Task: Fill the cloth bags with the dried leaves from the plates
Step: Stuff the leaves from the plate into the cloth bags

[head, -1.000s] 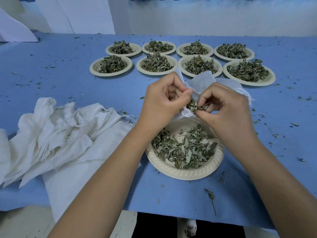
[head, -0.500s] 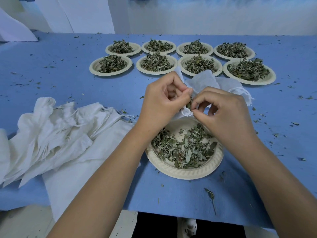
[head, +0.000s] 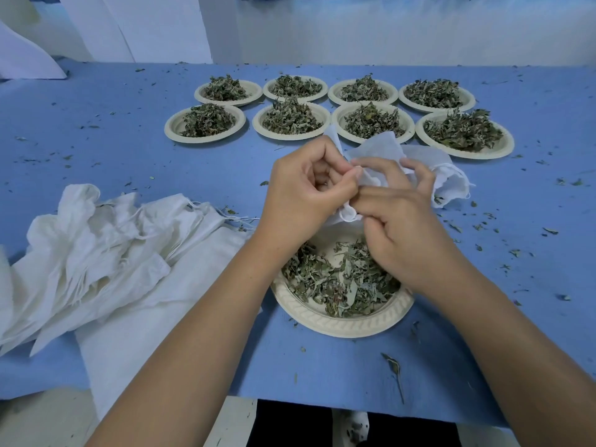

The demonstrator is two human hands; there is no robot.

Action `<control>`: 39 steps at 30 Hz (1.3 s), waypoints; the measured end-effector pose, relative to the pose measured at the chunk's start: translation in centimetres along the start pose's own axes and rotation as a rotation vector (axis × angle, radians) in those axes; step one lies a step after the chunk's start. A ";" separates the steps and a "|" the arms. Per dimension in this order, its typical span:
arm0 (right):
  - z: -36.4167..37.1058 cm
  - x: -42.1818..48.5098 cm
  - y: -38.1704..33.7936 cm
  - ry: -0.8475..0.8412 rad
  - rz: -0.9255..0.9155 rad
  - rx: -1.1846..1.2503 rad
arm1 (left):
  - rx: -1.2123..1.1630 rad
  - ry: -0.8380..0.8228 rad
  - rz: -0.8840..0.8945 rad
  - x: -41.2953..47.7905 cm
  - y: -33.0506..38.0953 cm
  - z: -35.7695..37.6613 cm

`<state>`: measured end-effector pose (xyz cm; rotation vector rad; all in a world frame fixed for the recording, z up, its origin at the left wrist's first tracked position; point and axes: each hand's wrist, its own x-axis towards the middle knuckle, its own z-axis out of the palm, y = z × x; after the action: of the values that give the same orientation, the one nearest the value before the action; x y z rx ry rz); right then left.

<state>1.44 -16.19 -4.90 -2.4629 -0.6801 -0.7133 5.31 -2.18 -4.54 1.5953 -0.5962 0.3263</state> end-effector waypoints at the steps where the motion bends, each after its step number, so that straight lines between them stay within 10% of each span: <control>1: -0.4 0.0 0.2 0.064 0.008 0.019 | -0.006 0.011 -0.004 0.0 0.0 0.0; 4: -1.4 0.3 0.9 0.174 -0.001 -0.040 | -0.055 0.061 -0.022 0.2 0.0 -0.2; 8: -1.2 0.3 0.6 -0.341 0.106 0.117 | -0.029 0.009 -0.034 0.1 0.0 0.0; 14: -4.1 0.5 2.0 0.062 0.408 0.474 | -0.057 0.169 -0.090 0.5 -0.2 -0.4; 17: -2.8 0.3 1.7 -0.342 0.510 0.391 | -0.050 0.226 -0.093 0.6 -0.2 -0.5; 20: -1.7 0.1 1.0 -0.556 0.438 0.436 | -0.046 0.226 -0.092 0.6 -0.2 -0.4; 26: -1.8 0.3 1.6 -0.344 0.248 0.306 | -0.053 0.225 -0.101 0.6 -0.1 -0.3; 31: -1.2 0.2 1.9 -0.715 0.175 0.157 | -0.051 0.218 -0.110 0.6 -0.2 -0.3; 39: -1.2 0.3 1.3 -0.628 0.242 0.300 | -0.043 0.226 -0.106 0.6 -0.2 -0.4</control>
<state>1.95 -17.73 -4.27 -2.4123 -0.6278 0.2589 5.96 -1.93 -4.34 1.5175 -0.3417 0.4054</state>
